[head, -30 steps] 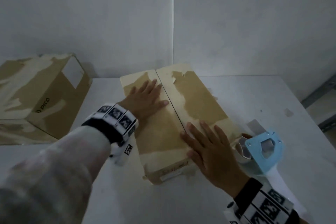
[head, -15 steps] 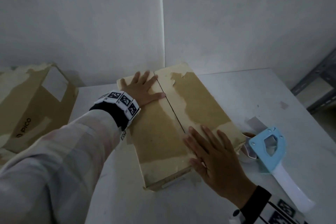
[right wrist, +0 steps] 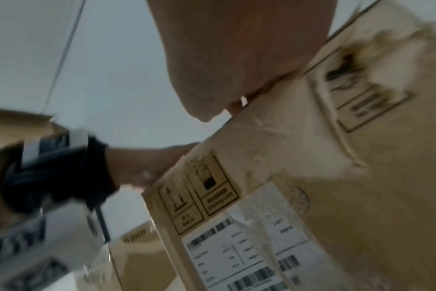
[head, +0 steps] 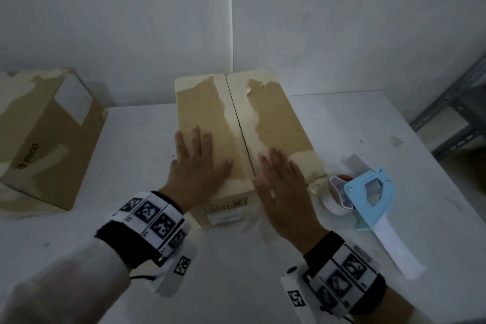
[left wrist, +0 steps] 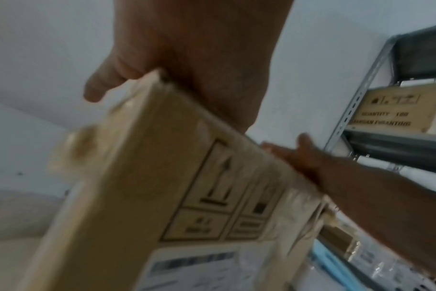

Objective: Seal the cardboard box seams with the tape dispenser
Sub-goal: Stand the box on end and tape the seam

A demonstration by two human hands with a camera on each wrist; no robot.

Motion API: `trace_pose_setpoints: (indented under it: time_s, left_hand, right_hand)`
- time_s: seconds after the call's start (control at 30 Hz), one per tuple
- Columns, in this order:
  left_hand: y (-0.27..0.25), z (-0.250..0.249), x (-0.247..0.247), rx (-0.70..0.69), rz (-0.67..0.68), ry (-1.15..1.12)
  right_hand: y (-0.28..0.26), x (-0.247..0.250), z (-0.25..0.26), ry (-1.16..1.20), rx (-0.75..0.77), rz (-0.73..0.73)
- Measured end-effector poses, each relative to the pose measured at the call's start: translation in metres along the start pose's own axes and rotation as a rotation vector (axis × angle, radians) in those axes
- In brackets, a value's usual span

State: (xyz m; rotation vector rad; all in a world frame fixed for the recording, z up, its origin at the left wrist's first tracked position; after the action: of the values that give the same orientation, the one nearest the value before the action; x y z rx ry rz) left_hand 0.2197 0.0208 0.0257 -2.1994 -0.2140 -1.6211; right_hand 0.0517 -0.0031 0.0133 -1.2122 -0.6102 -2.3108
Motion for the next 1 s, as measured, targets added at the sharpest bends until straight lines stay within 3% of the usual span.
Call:
trace_pose_setpoints:
  time_s: [0.1,0.2,0.3,0.37,0.47,0.67,0.87,1.0]
  left_hand:
    - [-0.001,0.001,0.0,-0.013,-0.048,0.051]
    - [-0.004,0.001,0.0,-0.024,-0.106,0.018]
    - [-0.008,-0.001,-0.002,0.022,-0.152,-0.073]
    - [-0.011,0.0,-0.004,0.107,-0.155,-0.174]
    - [-0.012,0.002,-0.003,0.155,-0.175,-0.217]
    - [-0.015,0.002,-0.001,0.15,-0.142,-0.18]
    - [-0.017,0.001,0.002,0.12,-0.105,-0.133]
    - [-0.016,0.002,0.002,0.067,-0.056,-0.113]
  right_hand:
    - [-0.027,0.026,-0.034,0.327,-0.11,-0.227]
    - [-0.068,0.043,-0.102,0.236,-0.399,-0.404]
    - [-0.102,0.037,-0.166,-0.04,-0.693,-0.218]
    - [-0.113,0.029,-0.188,-0.054,-0.766,-0.058]
    - [-0.114,0.026,-0.196,-0.068,-0.777,-0.007]
    - [-0.11,0.05,-0.184,-0.08,-0.67,-0.119]
    - [-0.08,0.112,-0.133,0.295,-0.4,-0.365]
    - [-0.055,0.138,-0.109,0.424,-0.389,-0.43]
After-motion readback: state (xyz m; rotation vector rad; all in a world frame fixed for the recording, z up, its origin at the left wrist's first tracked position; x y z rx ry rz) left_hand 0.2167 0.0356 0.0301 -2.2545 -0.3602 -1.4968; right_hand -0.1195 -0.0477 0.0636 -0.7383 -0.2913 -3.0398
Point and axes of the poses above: each hand's wrist, its own y-axis towards the middle knuckle, its own x-axis out of the back of the hand, z = x × y, the point moved 3 cm from there along y, towards the middle knuckle, and after that the axes turned 3 degrees about y, right-handed, at the moved point
